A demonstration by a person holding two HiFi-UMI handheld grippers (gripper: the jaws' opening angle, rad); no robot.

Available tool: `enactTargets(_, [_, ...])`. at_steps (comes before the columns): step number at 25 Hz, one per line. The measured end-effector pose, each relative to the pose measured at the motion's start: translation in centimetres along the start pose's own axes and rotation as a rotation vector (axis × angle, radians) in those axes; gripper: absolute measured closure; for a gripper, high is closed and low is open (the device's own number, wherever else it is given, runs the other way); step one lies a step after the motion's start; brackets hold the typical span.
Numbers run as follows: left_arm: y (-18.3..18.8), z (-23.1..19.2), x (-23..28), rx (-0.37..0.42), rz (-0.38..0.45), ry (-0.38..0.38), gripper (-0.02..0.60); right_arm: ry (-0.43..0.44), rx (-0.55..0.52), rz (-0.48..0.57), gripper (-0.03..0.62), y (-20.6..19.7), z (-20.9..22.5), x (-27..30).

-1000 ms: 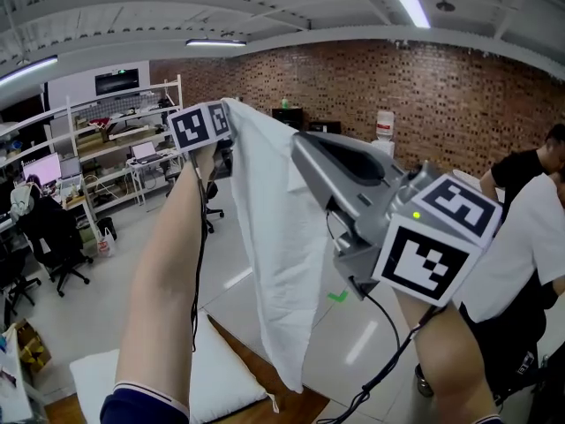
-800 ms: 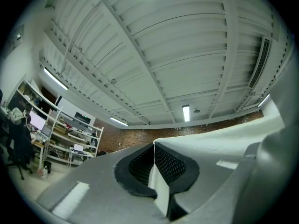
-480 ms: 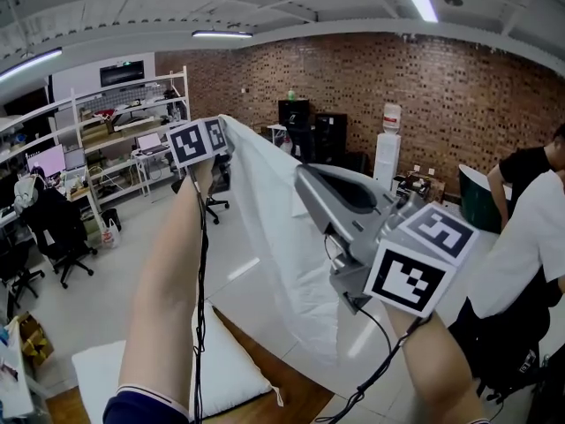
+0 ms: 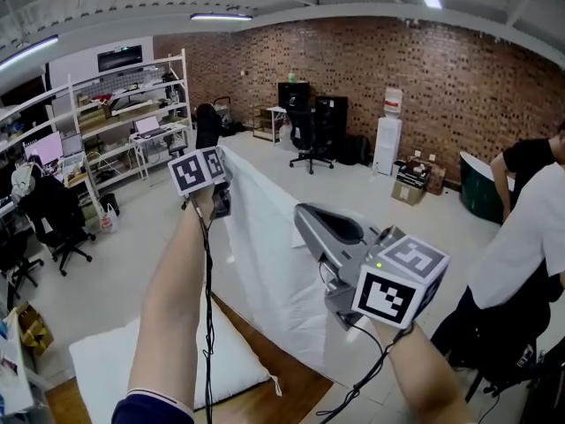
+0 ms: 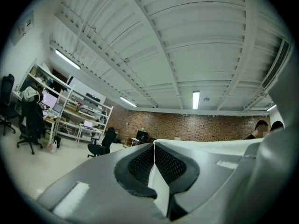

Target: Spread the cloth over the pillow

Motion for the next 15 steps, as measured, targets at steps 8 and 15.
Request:
enactTargets(8, [-8.0, -2.3, -0.4, -0.04, -0.084, 0.042, 0.569, -0.009, 0.059, -0.067, 0.577, -6.4, 1.0, 0.1])
enactTargets(15, [-13.1, -4.2, -1.4, -0.052, -0.121, 0.056, 0.569, -0.003, 0.125, -0.122, 0.577, -11.3, 0.9, 0.3])
Point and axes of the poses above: the fingertips, and each gripper's own axes: x forward along the fingers, z to its right, y out of its top, the point moved 4 cm from there along -x, backward along the fingers, and after that the axes turned 9 degrees about x, right-handed, at the moved point
